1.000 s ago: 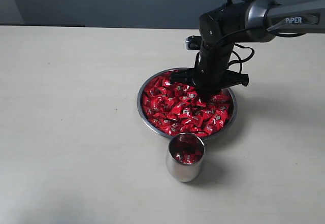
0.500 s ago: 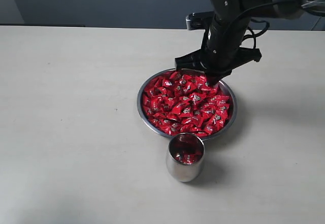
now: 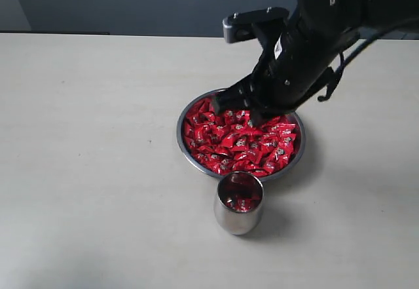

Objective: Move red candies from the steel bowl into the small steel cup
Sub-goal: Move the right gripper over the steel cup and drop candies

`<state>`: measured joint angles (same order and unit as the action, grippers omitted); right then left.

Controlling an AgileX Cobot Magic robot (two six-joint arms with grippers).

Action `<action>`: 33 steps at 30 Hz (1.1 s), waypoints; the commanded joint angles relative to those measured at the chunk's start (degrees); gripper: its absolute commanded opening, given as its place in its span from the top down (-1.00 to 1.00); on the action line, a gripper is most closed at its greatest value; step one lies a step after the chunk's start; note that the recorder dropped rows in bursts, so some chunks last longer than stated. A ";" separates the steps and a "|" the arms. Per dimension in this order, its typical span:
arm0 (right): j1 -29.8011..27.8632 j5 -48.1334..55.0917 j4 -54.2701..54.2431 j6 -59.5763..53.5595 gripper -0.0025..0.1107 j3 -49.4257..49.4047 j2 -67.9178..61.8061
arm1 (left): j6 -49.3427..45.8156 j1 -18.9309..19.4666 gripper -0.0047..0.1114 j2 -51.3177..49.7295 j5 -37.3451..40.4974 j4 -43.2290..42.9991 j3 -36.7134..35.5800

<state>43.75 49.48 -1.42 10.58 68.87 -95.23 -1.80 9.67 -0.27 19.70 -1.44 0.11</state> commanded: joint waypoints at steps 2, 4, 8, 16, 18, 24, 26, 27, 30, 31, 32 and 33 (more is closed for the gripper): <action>4.46 -2.19 -2.21 -0.49 0.97 -5.19 1.29 | 0.11 0.09 0.91 0.27 -0.55 -0.11 -0.11; 5.63 -2.31 -2.16 -0.49 0.97 -6.28 1.29 | 0.11 0.09 0.91 0.27 -0.55 -0.11 -0.11; 7.03 -3.03 -2.30 -0.49 0.97 -7.35 1.29 | 0.11 0.09 0.91 0.27 -0.55 -0.11 -0.11; 8.32 -2.46 -2.31 -0.49 0.97 -7.49 1.29 | 0.11 0.09 0.91 0.27 -0.55 -0.11 -0.11; 8.32 -1.58 -2.31 -0.49 0.97 -7.49 1.29 | 0.11 0.09 0.91 0.27 -0.55 -0.11 -0.11; 8.32 0.73 -1.18 -0.49 0.97 -7.49 1.29 | 0.11 0.09 0.91 0.27 -0.55 -0.11 -0.11; 8.32 1.32 -1.18 -0.49 0.88 -7.49 1.29 | 0.11 0.09 0.91 0.27 -0.55 -0.11 -0.11; 8.32 1.42 -1.18 -0.49 0.79 -7.49 1.29 | 0.11 0.09 0.91 0.27 -0.55 -0.11 -0.11; 8.32 1.42 -1.18 -0.49 0.48 -7.49 1.29 | 0.11 0.09 0.91 0.27 -0.55 -0.11 -0.11; 8.32 1.42 -1.18 -0.49 0.40 -7.49 1.29 | 0.11 0.09 0.91 0.27 -0.55 -0.11 -0.11; 8.32 1.31 -1.18 -0.49 0.31 -7.49 1.29 | 0.11 0.09 0.91 0.27 -0.55 -0.11 -0.11; 8.32 1.21 -1.18 -0.49 0.27 -7.49 1.29 | 0.11 0.09 0.91 0.27 -0.55 -0.11 -0.11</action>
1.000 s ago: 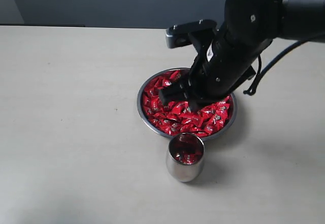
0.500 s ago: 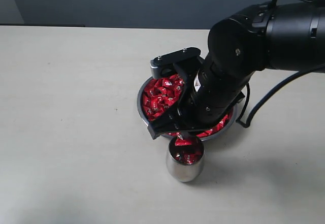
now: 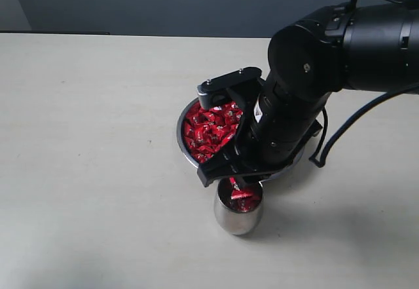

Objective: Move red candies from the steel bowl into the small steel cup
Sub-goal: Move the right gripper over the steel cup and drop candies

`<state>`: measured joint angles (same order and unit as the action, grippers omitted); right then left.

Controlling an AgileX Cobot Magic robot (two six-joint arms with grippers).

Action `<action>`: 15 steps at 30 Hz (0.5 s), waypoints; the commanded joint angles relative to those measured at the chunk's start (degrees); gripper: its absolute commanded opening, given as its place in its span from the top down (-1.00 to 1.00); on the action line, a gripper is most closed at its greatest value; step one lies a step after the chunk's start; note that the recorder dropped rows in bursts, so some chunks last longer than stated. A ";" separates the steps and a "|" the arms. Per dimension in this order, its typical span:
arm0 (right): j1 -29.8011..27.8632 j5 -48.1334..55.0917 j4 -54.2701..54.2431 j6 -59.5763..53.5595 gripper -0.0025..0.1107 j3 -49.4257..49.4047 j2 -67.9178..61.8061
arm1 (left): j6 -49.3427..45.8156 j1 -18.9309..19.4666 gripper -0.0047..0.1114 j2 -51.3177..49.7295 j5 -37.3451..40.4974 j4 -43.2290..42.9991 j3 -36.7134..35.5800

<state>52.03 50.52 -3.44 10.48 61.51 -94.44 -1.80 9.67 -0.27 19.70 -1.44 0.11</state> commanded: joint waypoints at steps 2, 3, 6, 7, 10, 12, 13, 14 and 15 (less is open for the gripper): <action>0.05 0.17 0.84 -0.38 0.26 -0.14 0.50 | 0.11 0.09 0.91 0.27 -0.55 -0.11 -0.11; 0.05 0.17 0.84 -0.38 0.26 -0.14 0.50 | 0.11 0.09 0.91 0.27 -0.55 -0.11 -0.11; 0.05 0.17 0.84 -0.38 0.26 -0.14 0.50 | 0.11 0.09 0.91 0.27 -0.55 -0.11 -0.11; 0.05 0.17 0.84 -0.38 0.26 -0.14 0.50 | 0.11 0.09 0.91 0.27 -0.55 -0.11 -0.11; 0.05 0.28 1.56 -0.38 0.26 -0.14 0.50 | 0.11 0.09 0.91 0.27 -0.55 -0.11 -0.11; 0.05 0.28 2.55 -0.38 0.26 -0.14 0.50 | 0.11 0.09 0.91 0.27 -0.55 -0.11 -0.11; 0.05 0.28 2.77 -0.38 0.26 -0.14 0.50 | 0.11 0.09 0.91 0.27 -0.55 -0.11 -0.11; 0.05 0.28 2.77 -0.38 0.26 -0.14 0.50 | 0.11 0.09 0.91 0.27 -0.55 -0.11 -0.11; 0.05 0.28 2.77 -0.38 0.26 -0.14 0.50 | 0.11 0.09 0.91 0.27 -0.55 -0.11 -0.11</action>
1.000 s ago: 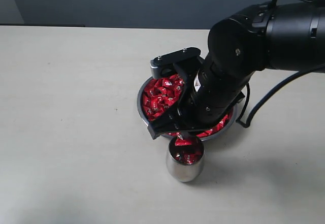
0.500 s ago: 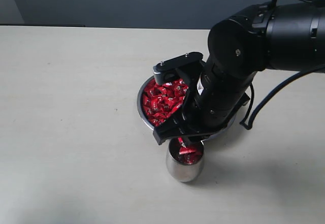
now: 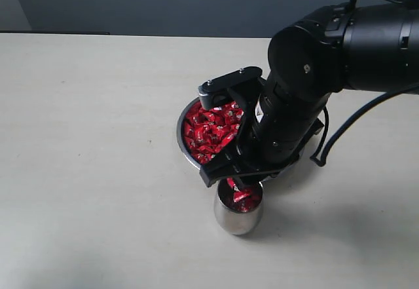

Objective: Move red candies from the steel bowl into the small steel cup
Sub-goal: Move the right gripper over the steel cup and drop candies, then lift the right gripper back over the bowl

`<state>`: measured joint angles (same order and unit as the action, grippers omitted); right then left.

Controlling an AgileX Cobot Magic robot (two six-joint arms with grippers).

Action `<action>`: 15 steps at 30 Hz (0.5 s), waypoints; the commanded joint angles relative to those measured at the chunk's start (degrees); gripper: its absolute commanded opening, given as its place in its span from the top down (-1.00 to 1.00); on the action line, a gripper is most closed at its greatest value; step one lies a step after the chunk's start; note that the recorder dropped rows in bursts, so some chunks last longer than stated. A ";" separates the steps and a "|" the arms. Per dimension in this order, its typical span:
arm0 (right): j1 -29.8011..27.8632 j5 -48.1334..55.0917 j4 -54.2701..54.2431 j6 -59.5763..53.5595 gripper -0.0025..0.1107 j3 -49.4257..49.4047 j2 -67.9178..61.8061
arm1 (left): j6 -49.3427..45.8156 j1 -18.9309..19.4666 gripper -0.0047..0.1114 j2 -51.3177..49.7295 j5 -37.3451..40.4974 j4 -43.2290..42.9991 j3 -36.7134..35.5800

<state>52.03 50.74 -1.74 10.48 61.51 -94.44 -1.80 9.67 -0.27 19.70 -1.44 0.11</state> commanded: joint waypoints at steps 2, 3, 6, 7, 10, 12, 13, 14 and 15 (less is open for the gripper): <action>0.05 -0.05 1.18 -0.38 0.26 -0.14 0.50 | 0.11 0.09 0.91 0.27 -0.55 -0.11 -0.11; 0.05 -0.16 1.74 -0.38 0.26 -0.14 0.50 | 0.11 0.09 0.91 0.27 -0.55 -0.11 -0.11; 0.05 0.33 1.30 -0.38 0.26 -0.14 0.50 | 0.11 0.09 0.91 0.27 -0.55 -0.11 -0.11; 0.05 0.55 1.02 -0.69 0.26 -0.14 0.64 | 0.11 0.09 0.91 0.27 -0.55 -0.11 -0.11; 0.05 -0.80 2.94 -0.81 0.26 -0.14 0.64 | 0.11 0.09 0.91 0.27 -0.55 -0.11 -0.11; -0.06 -1.08 3.54 -0.56 0.26 -0.14 0.64 | 0.11 0.09 0.91 0.27 -0.55 -0.11 -0.11; -0.06 -1.08 3.54 -0.56 0.26 -0.14 0.64 | 0.11 0.09 0.91 0.27 -0.55 -0.11 -0.11; 0.07 -0.86 2.31 -0.77 0.26 -0.14 0.64 | 0.11 0.09 0.91 0.27 -0.55 -0.11 -0.11; 0.19 -0.86 1.44 -1.76 0.26 -0.14 0.64 | 0.11 0.09 0.91 0.27 -0.55 -0.11 -0.11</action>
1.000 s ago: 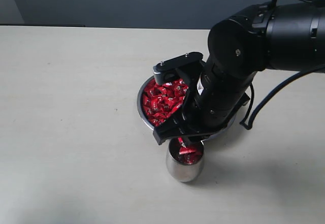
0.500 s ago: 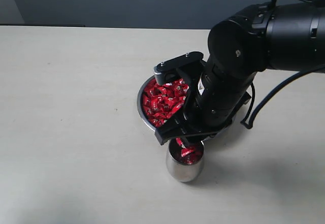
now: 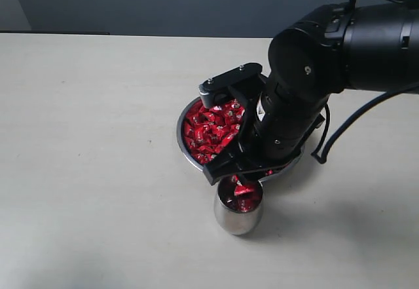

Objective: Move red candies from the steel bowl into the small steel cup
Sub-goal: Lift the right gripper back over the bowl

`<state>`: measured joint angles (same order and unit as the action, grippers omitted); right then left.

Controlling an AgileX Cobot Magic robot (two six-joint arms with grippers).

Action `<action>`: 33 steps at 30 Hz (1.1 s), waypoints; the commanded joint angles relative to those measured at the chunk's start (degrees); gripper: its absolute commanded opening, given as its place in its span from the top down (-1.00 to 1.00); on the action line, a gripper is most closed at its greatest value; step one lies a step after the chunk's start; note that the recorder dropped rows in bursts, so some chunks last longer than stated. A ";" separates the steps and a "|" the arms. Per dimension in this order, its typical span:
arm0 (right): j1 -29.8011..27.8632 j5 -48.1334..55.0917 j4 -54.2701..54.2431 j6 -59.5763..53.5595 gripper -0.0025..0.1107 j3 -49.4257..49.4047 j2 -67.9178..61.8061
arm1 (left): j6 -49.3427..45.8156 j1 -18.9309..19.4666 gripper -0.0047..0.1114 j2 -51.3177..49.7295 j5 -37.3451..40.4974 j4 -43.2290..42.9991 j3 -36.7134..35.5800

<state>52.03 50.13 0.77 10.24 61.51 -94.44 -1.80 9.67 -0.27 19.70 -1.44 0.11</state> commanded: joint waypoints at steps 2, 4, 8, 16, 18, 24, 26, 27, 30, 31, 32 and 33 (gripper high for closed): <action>0.28 -1.03 -0.77 -1.78 0.26 -0.14 0.64 | 0.11 0.09 0.91 0.27 -0.55 -0.11 -0.11; 0.28 -0.93 -0.77 -1.78 0.26 -0.14 0.64 | 0.11 0.09 0.91 0.27 -0.55 -0.11 -0.11; 0.28 -1.35 -0.77 -1.78 0.26 -0.14 0.76 | 0.11 0.09 0.91 0.27 -0.55 -0.11 -0.11; 0.00 -2.59 6.50 0.65 0.26 2.09 1.00 | 0.11 0.09 0.91 0.27 -0.55 -0.11 -0.11; 0.00 -2.68 12.59 5.45 0.26 3.50 1.00 | 0.11 0.09 0.91 0.27 -0.55 -0.11 -0.11; 0.00 -2.32 31.24 18.94 0.26 6.36 0.87 | 0.11 0.09 0.91 0.27 -0.55 -0.11 -0.11; -0.65 -2.32 33.54 21.07 0.26 7.10 0.87 | 0.11 0.09 0.91 0.27 -0.55 -0.11 -0.11; -1.36 -2.76 33.26 21.51 0.26 7.49 0.87 | 0.11 0.09 0.91 0.27 -0.55 -0.11 -0.11; -4.87 -4.29 29.70 21.51 0.26 8.81 0.87 | 0.11 0.09 0.91 0.27 -0.55 -0.11 -0.11; -6.32 -5.12 27.93 21.37 0.26 9.16 0.87 | 0.11 0.09 0.91 0.27 -0.55 -0.11 -0.11; -7.77 -5.98 26.48 21.20 0.26 9.30 0.87 | 0.11 0.09 0.91 0.27 -0.55 -0.11 -0.11; -9.05 -7.37 24.57 20.54 0.26 9.43 0.87 | 0.11 0.09 0.91 0.27 -0.55 -0.11 -0.11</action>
<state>46.37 45.33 28.98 31.13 70.24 -94.12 -1.80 9.67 -0.27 19.70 -1.44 0.11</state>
